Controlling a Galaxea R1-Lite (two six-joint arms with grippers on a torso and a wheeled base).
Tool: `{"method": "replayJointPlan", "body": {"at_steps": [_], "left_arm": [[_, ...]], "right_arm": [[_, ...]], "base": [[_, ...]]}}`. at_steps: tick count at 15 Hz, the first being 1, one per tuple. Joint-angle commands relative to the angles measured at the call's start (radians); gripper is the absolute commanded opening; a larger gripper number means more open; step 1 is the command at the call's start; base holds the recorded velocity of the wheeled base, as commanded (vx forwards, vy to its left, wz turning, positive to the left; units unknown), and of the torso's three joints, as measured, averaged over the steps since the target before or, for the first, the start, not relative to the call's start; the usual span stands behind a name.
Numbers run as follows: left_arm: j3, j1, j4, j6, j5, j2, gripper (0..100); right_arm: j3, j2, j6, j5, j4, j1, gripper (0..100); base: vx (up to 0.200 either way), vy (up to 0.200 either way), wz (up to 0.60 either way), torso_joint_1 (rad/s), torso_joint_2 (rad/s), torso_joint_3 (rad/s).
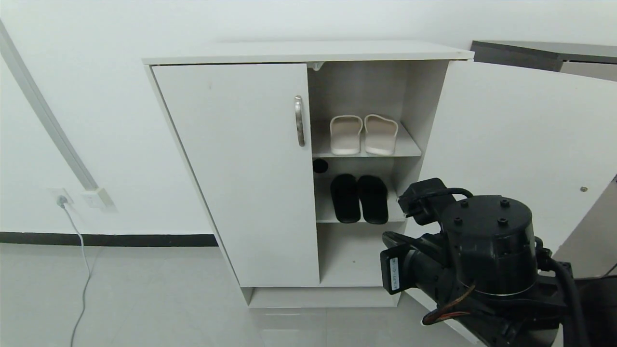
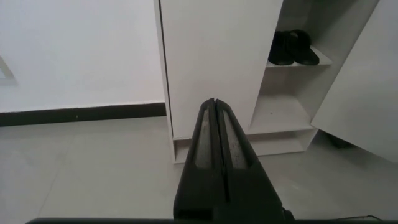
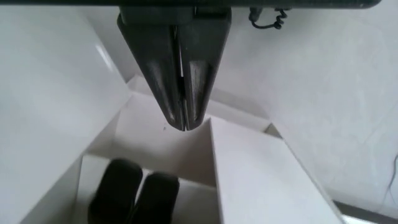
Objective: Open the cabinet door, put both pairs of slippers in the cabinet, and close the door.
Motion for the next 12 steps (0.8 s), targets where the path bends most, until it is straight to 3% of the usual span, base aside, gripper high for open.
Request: {"method": "replayJointPlan", "body": {"at_steps": [1,12], "left_arm": [[0.001,-0.001,0.0,-0.001,0.001,0.001,0],[-0.001,-0.001,0.0,-0.001,0.001,0.001,0]], "right_arm": [[0.003,0.007,0.0,0.0,-0.001,0.0,0],[0.003,0.019,0.0,0.0,-0.003,-0.004,0]], "base": [[0.0,0.0,0.0,0.0,0.0,0.0],[0.0,0.0,0.0,0.0,0.0,0.0]]}}
